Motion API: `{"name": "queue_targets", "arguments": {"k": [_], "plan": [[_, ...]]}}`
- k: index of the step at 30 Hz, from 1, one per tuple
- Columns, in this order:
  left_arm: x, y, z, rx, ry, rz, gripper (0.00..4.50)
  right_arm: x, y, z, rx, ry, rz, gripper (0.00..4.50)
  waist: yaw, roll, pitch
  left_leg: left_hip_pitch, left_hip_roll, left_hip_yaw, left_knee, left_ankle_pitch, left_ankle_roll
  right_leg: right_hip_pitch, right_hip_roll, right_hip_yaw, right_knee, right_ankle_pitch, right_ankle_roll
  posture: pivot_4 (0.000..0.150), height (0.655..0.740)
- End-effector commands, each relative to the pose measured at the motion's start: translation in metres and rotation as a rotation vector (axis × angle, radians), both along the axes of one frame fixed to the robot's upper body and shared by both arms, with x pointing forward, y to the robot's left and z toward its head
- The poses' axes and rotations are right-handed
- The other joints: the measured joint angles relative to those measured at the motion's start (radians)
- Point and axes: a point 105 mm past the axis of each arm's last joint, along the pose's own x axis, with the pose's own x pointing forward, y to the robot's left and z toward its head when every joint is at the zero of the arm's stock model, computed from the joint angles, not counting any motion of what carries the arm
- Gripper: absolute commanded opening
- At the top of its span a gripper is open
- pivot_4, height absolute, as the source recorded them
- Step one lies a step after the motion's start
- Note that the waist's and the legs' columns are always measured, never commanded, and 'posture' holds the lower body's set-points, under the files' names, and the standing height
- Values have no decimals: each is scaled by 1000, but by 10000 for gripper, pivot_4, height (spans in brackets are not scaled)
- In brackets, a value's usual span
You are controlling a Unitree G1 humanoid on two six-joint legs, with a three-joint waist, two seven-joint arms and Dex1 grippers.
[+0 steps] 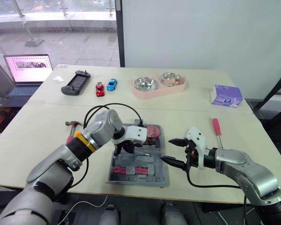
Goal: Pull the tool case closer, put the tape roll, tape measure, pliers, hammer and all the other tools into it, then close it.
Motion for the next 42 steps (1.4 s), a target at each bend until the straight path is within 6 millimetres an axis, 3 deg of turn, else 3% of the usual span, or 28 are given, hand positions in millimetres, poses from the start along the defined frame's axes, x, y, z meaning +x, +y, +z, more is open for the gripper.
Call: {"name": "queue_targets", "arguments": {"k": [1, 13, 23, 34, 38, 42], "plan": [[0, -4, 7, -19, -22, -20, 308, -4, 7, 13, 20, -55, 31, 45000, 0, 0, 0, 0, 0, 0, 0, 0, 0, 0, 0, 0, 0, 0, 0, 1500, 7400], [-2, -4, 8, -29, -19, -26, 308, -2, 9, 13, 21, -55, 32, 45000, 0, 0, 0, 0, 0, 0, 0, 0, 0, 0, 0, 0, 0, 0, 0, 1500, 7400], [0, -6, 15, -43, -40, -33, 44724, -3, 12, 12, 25, -55, 38, 45000, 0, 0, 0, 0, 0, 0, 0, 0, 0, 0, 0, 0, 1, 0, -1, 1500, 7400], [6, 6, 32, -90, -74, 1, 44724, -2, 13, 13, 32, -59, 38, 45000, -1, 0, 0, 1, 0, 0, 0, 0, 0, 0, 0, 0, 1, 1, -1, 1500, 7400], [10, 18, 37, -143, -133, -132, 44724, -1, 13, 13, 32, -61, 38, 45000, -1, 0, 0, 1, 0, 0, 0, 0, 0, 0, 0, 0, 1, 1, -1, 1500, 7400], [6, 15, 44, -330, -197, -335, 44724, -2, 13, 13, 32, -60, 38, 45000, 0, 0, 0, 1, 0, 0, 0, 0, 0, 0, 0, 0, 1, 2, -3, 1500, 7400]]}}
